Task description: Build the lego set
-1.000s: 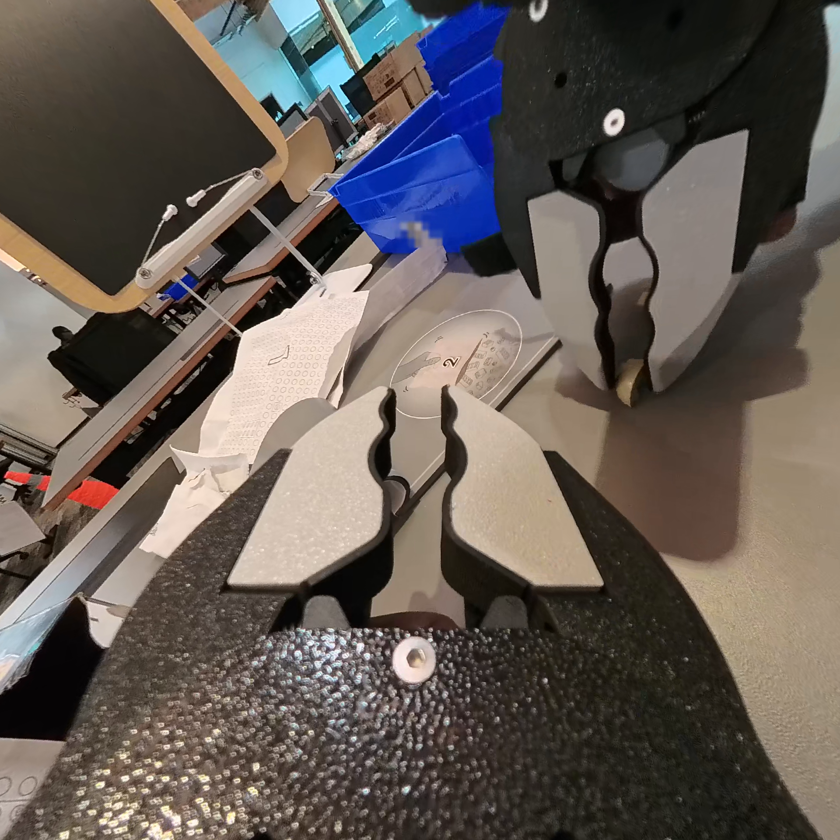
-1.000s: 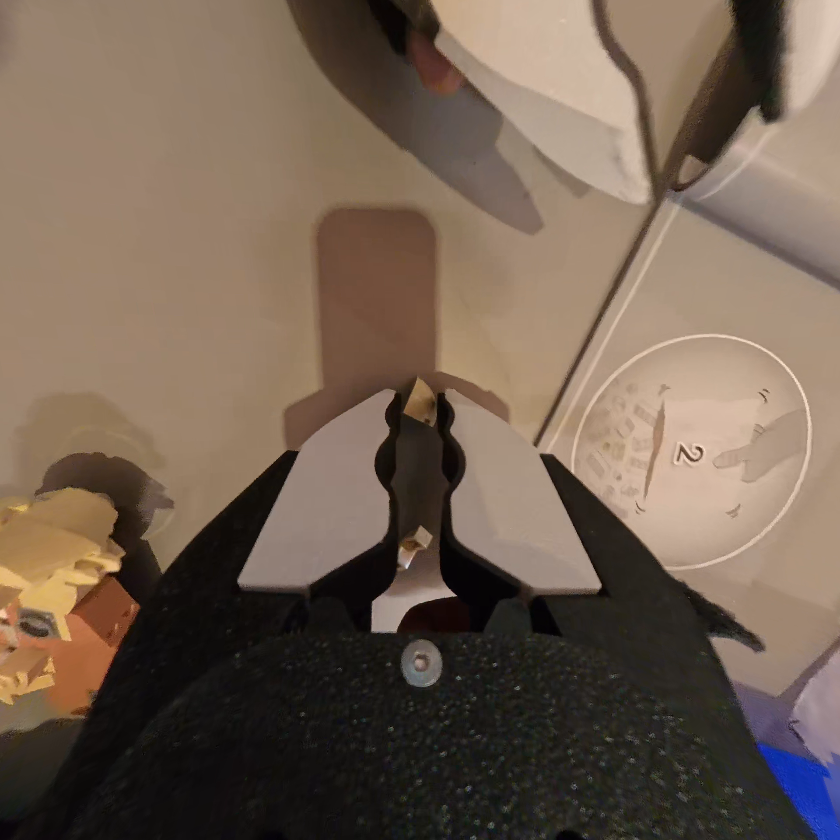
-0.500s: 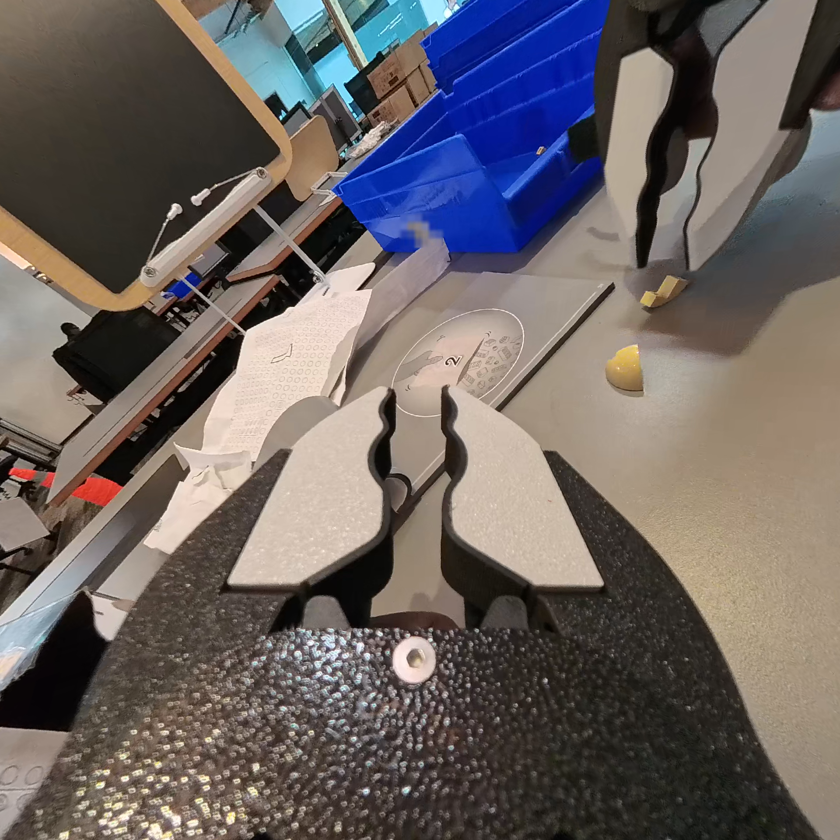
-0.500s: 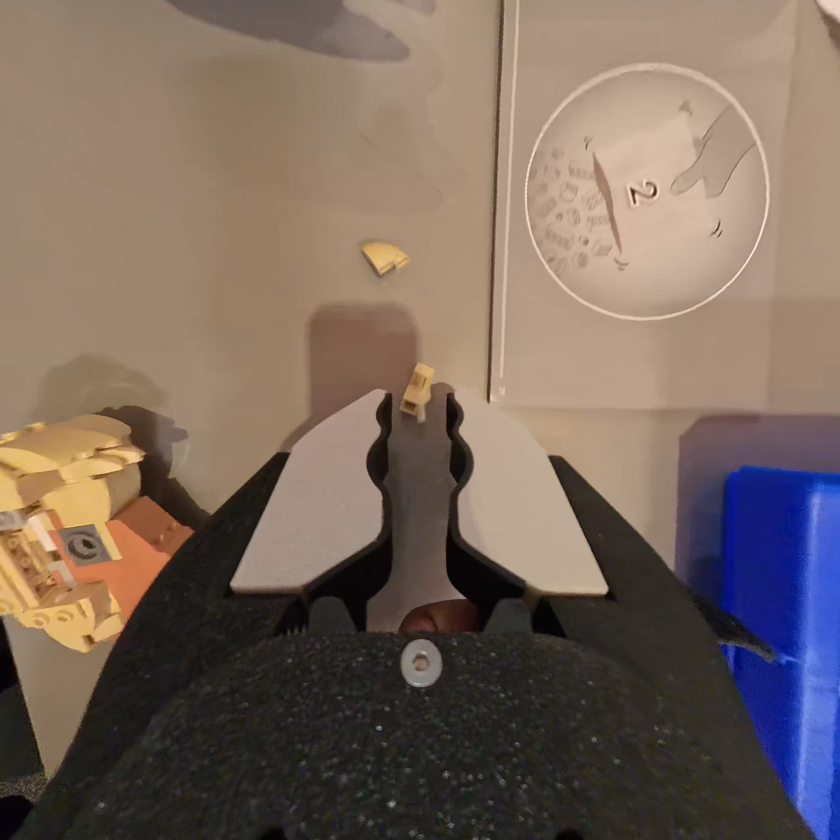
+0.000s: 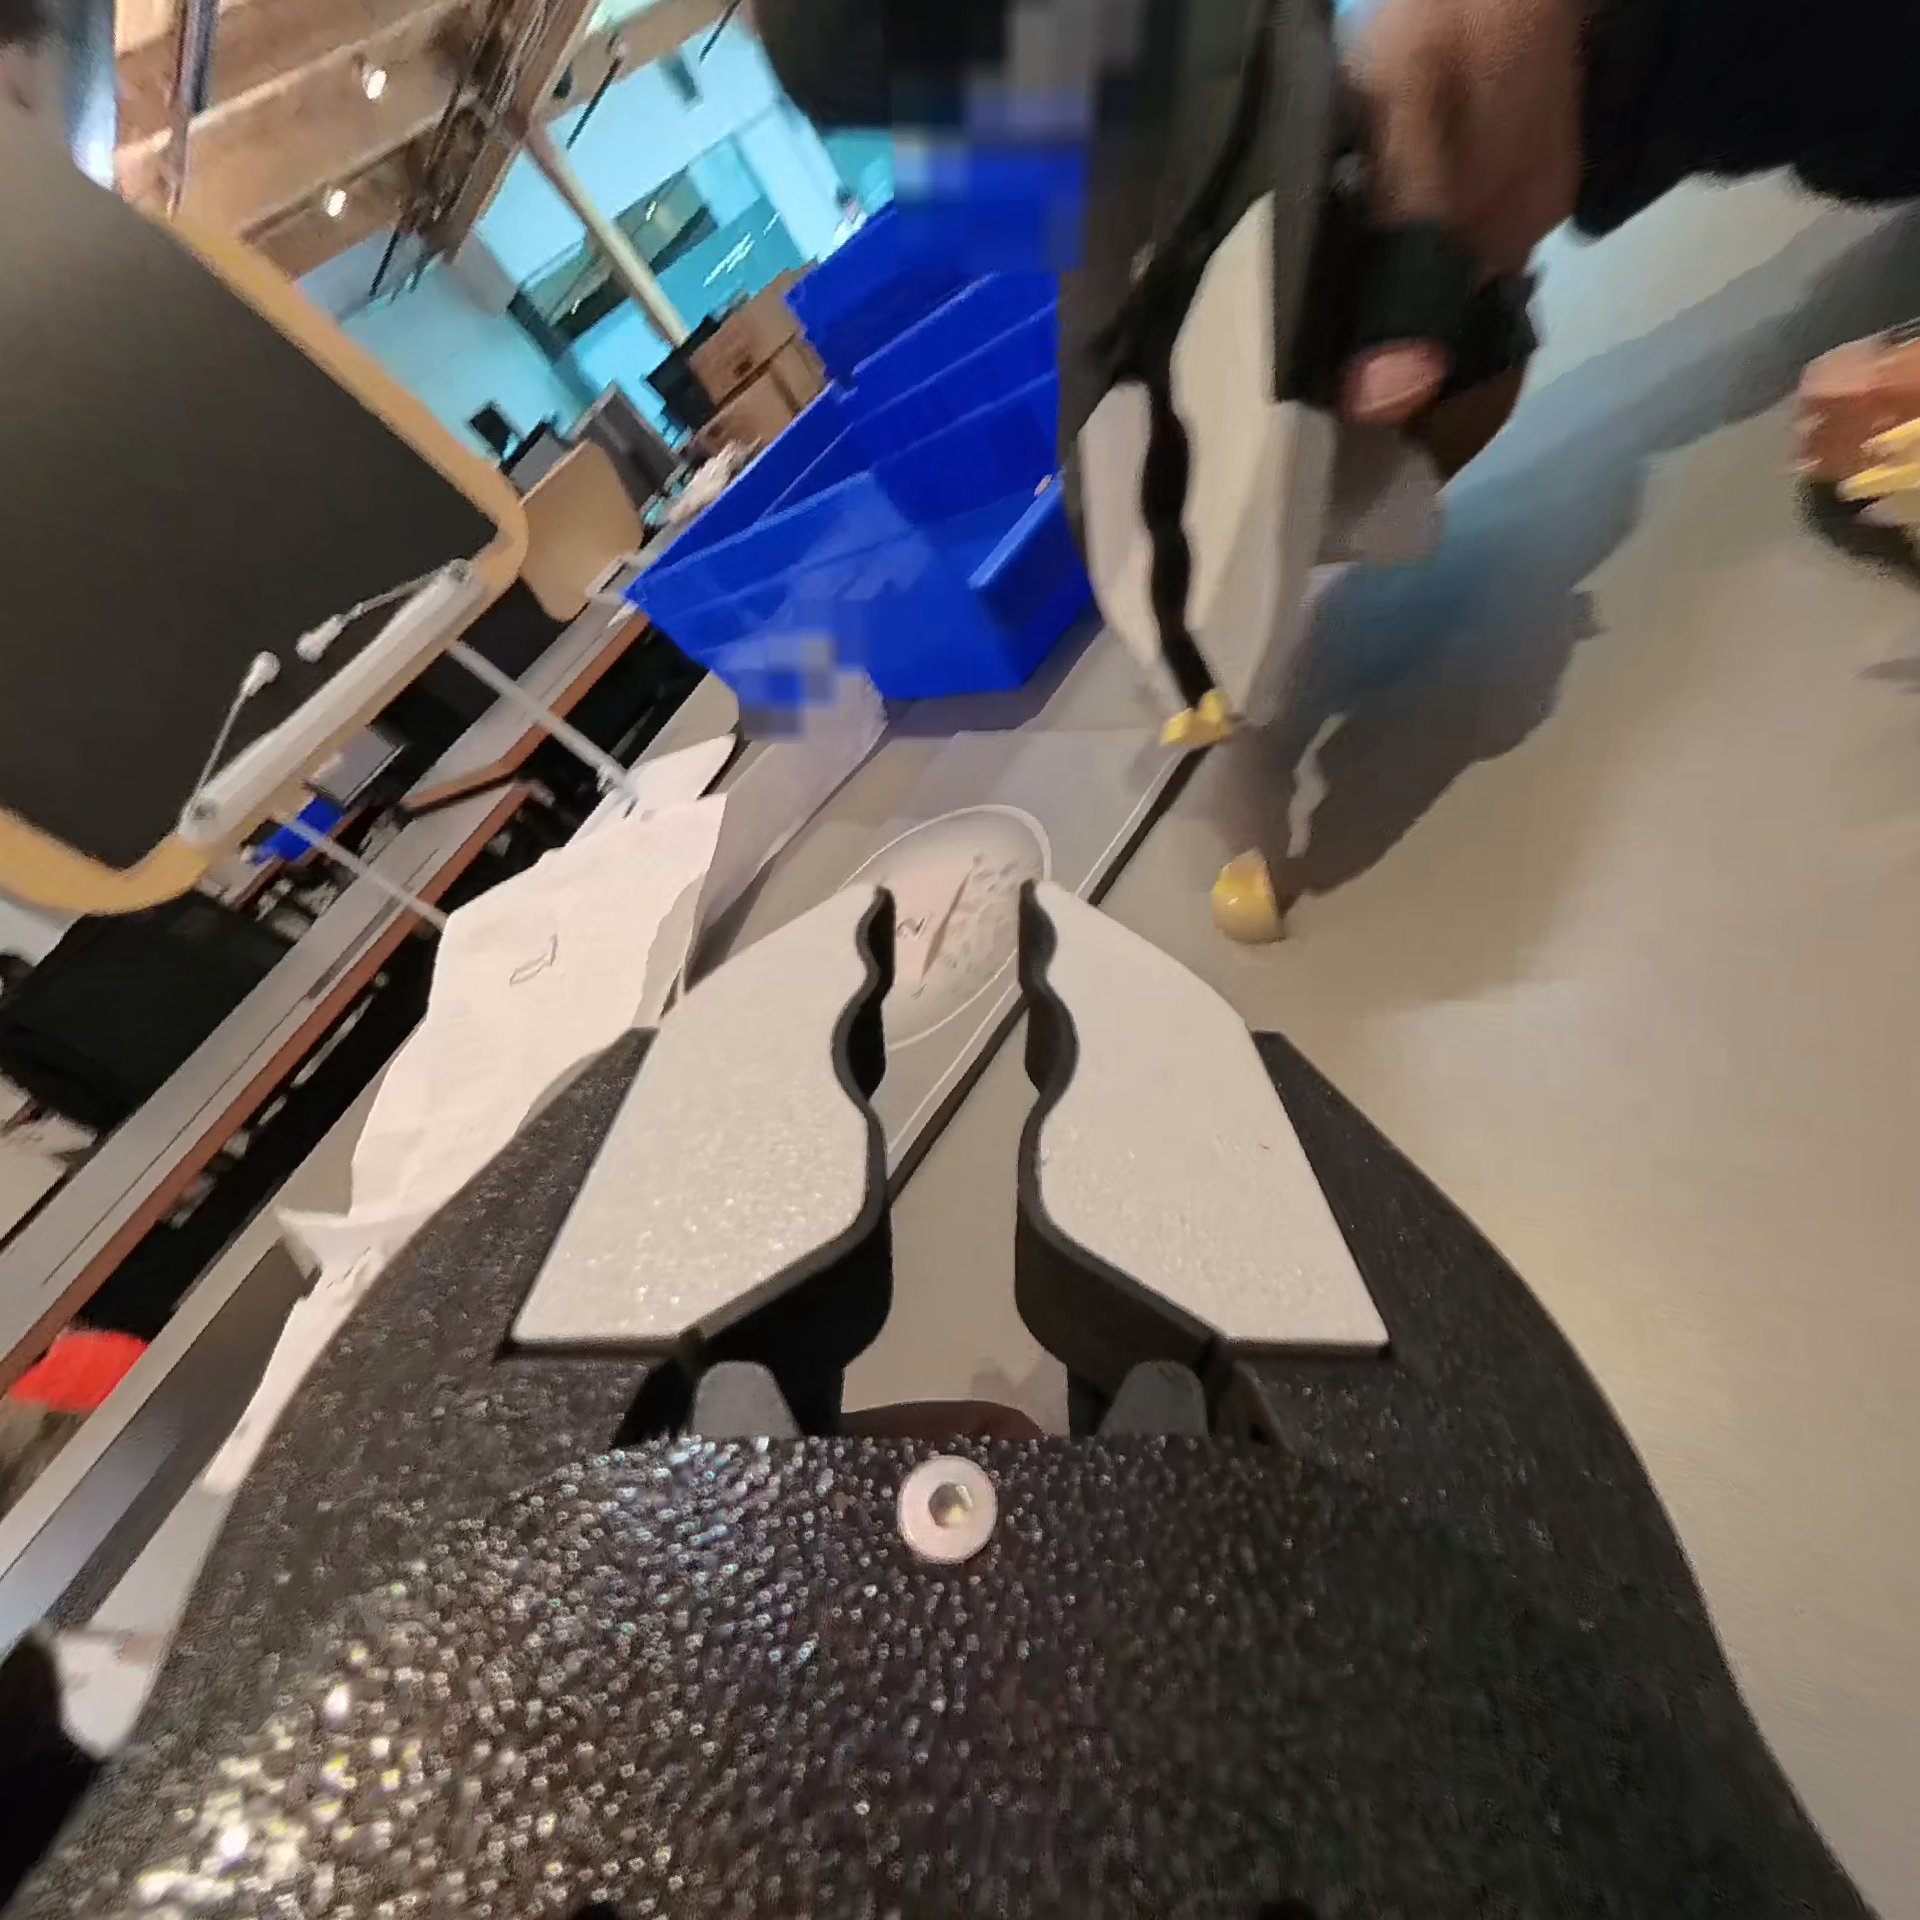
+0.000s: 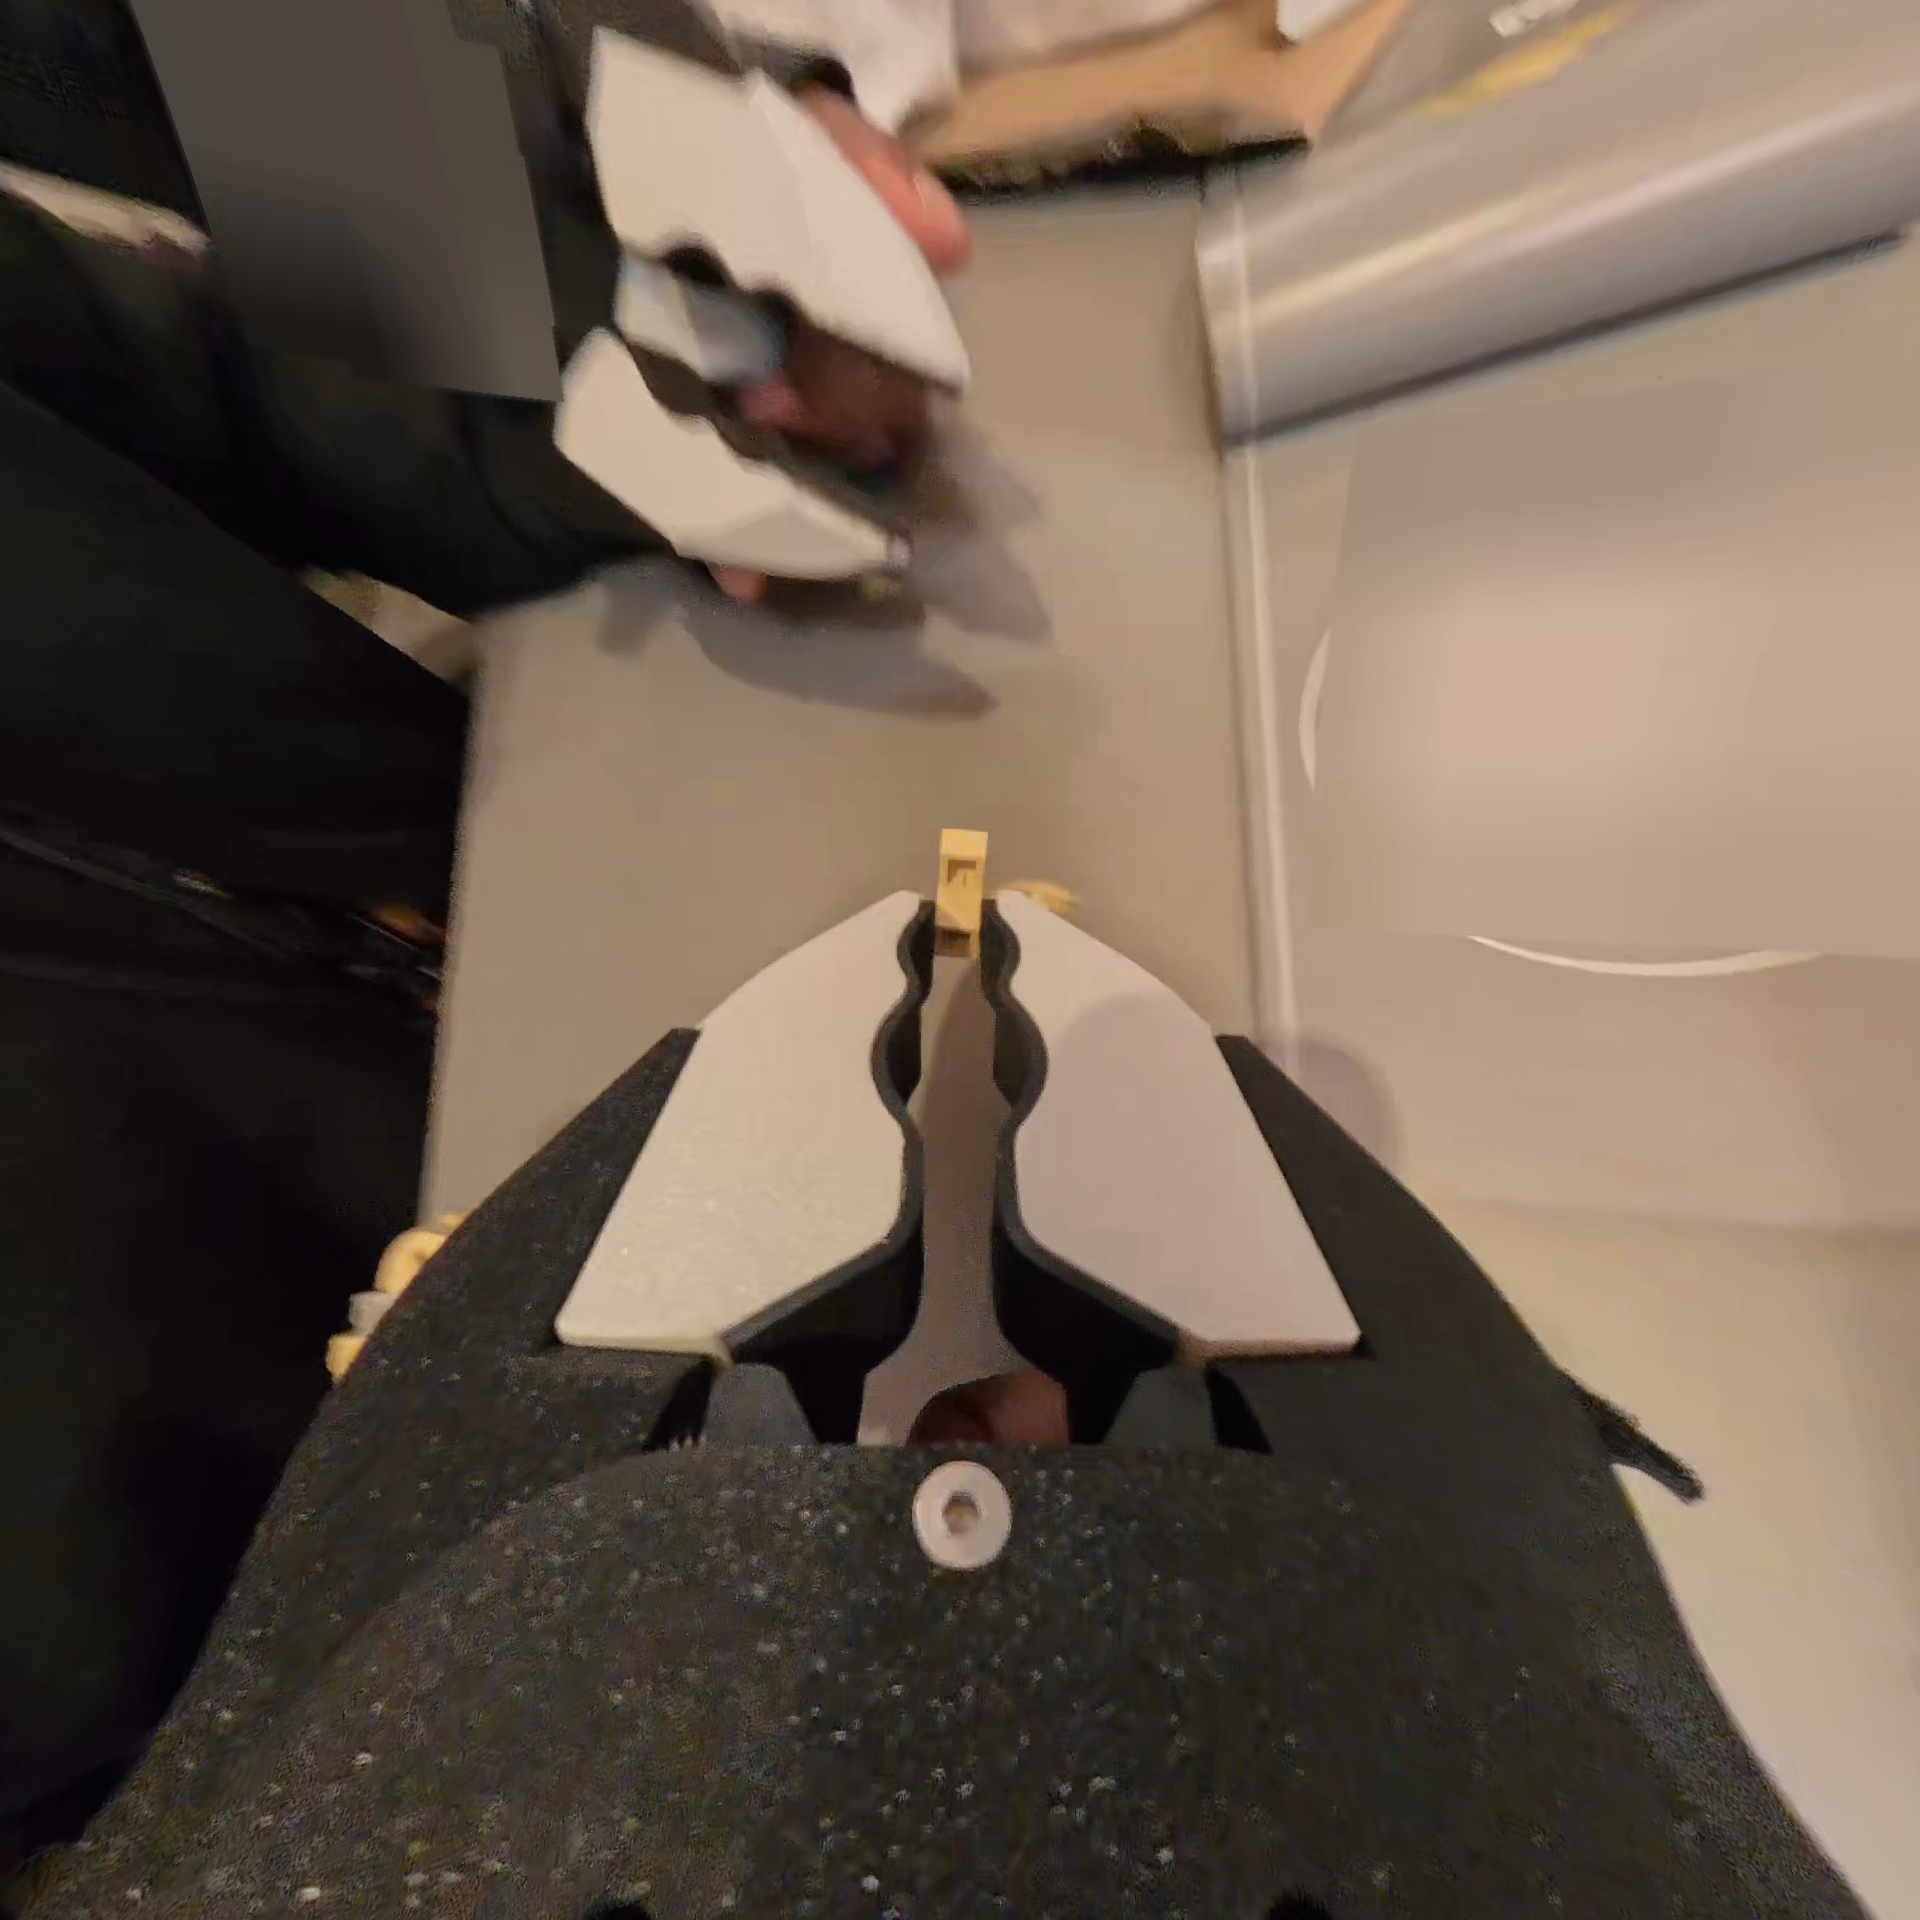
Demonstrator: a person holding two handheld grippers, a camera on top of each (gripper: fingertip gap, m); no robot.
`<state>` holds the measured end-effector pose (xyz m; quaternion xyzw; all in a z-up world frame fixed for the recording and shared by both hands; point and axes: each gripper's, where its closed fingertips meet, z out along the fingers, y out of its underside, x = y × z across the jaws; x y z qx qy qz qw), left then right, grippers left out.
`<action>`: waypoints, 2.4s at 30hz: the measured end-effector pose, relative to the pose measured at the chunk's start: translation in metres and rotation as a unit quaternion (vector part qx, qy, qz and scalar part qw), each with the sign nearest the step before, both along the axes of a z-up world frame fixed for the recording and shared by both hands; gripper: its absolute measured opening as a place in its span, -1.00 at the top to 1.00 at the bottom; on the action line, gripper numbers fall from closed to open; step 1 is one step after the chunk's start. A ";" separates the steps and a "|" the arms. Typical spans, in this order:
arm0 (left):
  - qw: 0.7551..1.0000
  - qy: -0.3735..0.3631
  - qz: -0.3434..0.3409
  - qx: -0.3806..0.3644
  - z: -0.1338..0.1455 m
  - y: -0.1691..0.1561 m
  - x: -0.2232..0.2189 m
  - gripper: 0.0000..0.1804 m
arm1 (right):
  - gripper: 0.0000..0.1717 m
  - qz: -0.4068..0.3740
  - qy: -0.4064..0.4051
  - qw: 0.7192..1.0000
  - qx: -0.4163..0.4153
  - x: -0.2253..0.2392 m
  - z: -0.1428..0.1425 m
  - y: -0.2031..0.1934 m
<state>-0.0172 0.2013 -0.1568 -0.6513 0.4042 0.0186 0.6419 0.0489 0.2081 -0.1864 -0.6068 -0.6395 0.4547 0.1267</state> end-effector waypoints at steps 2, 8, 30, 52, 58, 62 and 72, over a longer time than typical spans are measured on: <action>0.999 -0.012 -0.051 0.006 0.004 -0.010 0.015 0.72 | 0.91 0.014 0.019 0.998 -0.059 -0.007 0.010 -0.013; 0.991 0.001 -0.131 0.020 0.002 -0.029 0.039 0.65 | 0.91 0.042 0.024 0.990 -0.133 -0.022 0.019 -0.042; 0.991 0.043 -0.126 0.000 -0.009 -0.030 0.038 0.86 | 0.66 -0.048 0.002 0.998 -0.041 0.009 0.012 -0.023; 0.994 0.036 -0.105 -0.003 -0.005 -0.030 0.038 0.86 | 0.34 0.039 -0.053 0.976 0.209 0.090 0.009 -0.097; 0.994 0.039 -0.098 -0.002 -0.004 -0.029 0.036 0.86 | 0.58 0.049 -0.075 0.973 0.212 0.091 -0.001 -0.096; 0.995 0.036 -0.091 -0.005 -0.004 -0.027 0.033 0.86 | 0.70 0.035 -0.060 0.977 0.204 0.087 0.000 -0.089; 0.996 0.030 -0.077 -0.012 -0.004 -0.024 0.027 0.86 | 0.70 -0.030 -0.006 0.985 0.168 0.078 0.004 -0.054</action>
